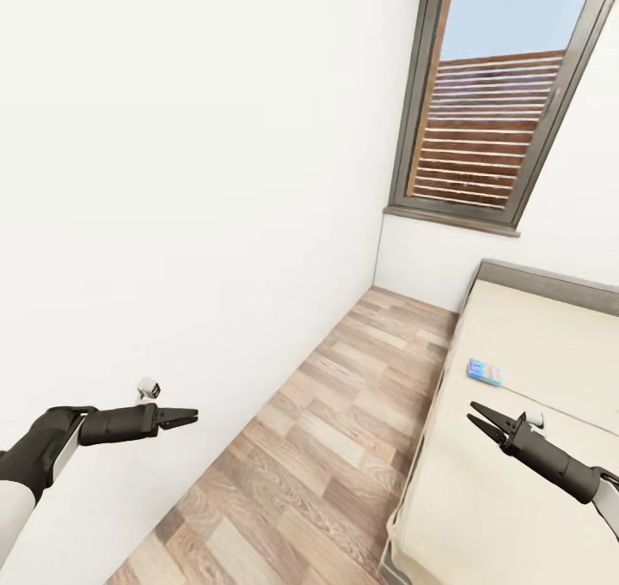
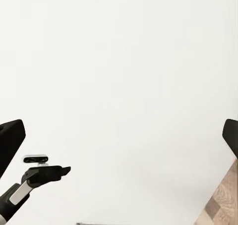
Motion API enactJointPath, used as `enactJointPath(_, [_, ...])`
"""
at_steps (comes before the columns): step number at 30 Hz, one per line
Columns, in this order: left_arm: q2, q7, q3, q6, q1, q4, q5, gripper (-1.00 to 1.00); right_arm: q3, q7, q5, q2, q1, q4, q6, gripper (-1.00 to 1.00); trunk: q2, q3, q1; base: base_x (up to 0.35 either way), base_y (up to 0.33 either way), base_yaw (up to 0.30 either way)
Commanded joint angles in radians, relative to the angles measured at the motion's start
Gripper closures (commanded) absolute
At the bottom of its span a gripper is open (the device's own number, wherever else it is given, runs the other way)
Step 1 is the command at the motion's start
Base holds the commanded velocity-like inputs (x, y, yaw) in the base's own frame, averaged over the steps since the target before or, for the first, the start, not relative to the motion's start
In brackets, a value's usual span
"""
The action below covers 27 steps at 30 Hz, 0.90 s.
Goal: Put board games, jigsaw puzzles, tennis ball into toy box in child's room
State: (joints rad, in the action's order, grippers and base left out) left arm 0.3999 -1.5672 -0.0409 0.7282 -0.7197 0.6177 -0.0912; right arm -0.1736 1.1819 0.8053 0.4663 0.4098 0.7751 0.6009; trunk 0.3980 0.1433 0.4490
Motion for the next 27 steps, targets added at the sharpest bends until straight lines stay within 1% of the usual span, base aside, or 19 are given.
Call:
enactJointPath(1, [0.001,-0.004,0.0,0.008,0.0,0.0,-0.001,-1.0,0.0,0.001,0.005,0.0,0.001,-0.001,0.008,-1.0,0.002,0.002,0.001,0.213,0.124,-0.281])
enactJointPath(9, [0.001,-0.004,0.0,-0.003,0.0,0.0,-0.001,-1.0,0.0,0.001,0.005,0.0,0.001,-0.005,0.008,-1.0,0.002,0.002,0.001,0.106,0.053,-0.281])
enactJointPath(27, [0.001,-0.004,0.0,-0.006,0.001,0.0,-0.001,-1.0,0.0,0.001,0.005,0.0,0.001,-0.005,0.008,-1.0,0.002,0.002,0.001,0.009,0.004,-0.281])
